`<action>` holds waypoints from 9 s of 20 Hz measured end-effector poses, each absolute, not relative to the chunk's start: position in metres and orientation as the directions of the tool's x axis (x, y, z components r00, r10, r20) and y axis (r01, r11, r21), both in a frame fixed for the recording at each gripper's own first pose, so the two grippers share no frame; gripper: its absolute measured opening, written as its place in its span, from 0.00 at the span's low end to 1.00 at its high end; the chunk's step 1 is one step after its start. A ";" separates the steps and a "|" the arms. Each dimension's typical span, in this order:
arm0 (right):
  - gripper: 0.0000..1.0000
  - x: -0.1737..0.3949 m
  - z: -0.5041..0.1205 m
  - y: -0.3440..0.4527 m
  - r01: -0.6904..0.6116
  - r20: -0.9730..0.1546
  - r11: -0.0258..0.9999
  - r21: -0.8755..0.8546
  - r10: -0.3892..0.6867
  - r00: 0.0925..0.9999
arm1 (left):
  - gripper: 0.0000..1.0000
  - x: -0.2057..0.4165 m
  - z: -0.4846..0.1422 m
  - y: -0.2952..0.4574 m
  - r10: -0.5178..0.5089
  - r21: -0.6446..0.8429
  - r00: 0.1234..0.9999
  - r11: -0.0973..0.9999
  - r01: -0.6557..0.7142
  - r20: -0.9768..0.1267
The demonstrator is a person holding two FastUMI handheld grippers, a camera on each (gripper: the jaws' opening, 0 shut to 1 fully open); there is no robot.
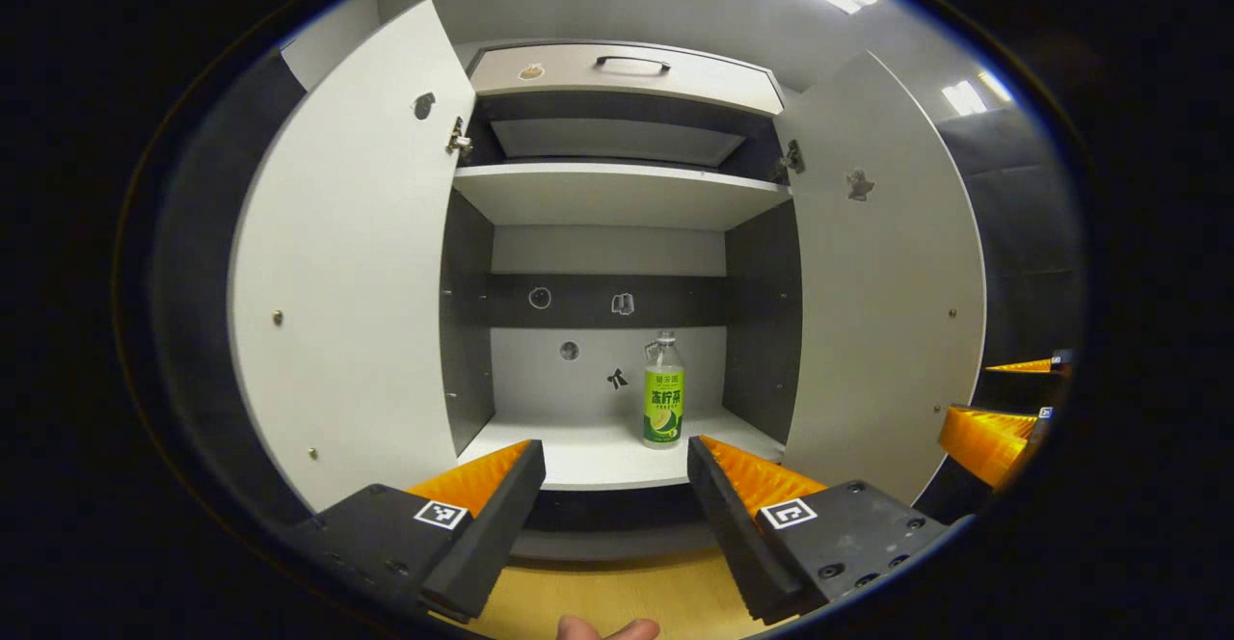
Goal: Grasp the bottle in the cabinet with the left hand and place it on the coaster, then close the right door with the right hand and the left door with the left hand.
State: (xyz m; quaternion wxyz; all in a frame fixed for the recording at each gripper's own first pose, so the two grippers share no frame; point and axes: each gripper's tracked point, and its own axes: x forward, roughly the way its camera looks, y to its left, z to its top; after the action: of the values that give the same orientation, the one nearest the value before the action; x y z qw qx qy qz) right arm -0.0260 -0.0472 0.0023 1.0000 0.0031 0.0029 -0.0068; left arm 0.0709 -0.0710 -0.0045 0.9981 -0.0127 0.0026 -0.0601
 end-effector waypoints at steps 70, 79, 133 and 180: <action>0.98 -0.032 0.003 -0.147 0.239 0.011 0.971 0.017 -0.239 0.971 | 0.79 -0.027 -0.250 -0.095 -0.372 -0.021 0.926 0.928 0.372 -0.060; 0.98 -0.043 0.001 -0.150 0.254 -0.036 0.966 0.055 -0.252 0.967 | 0.80 -0.053 -0.328 -0.104 -0.424 -0.068 0.898 0.906 0.418 -0.121; 0.98 0.024 -0.018 -0.177 0.102 -0.066 0.986 0.131 -0.094 0.993 | 0.95 -0.092 -0.187 0.020 -0.085 -0.094 0.984 0.993 0.071 -0.156; 0.97 0.086 -0.015 0.056 -0.132 -0.061 0.990 0.056 0.135 0.989 | 0.94 -0.074 -0.089 0.199 0.115 -0.138 0.988 0.982 -0.129 -0.104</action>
State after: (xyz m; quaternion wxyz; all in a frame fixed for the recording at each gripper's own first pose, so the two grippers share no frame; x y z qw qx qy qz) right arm 0.0861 0.0562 -0.0145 0.9969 0.0261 0.0323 0.0669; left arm -0.0738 0.1995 -0.0893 0.9943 -0.0725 0.0478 0.0613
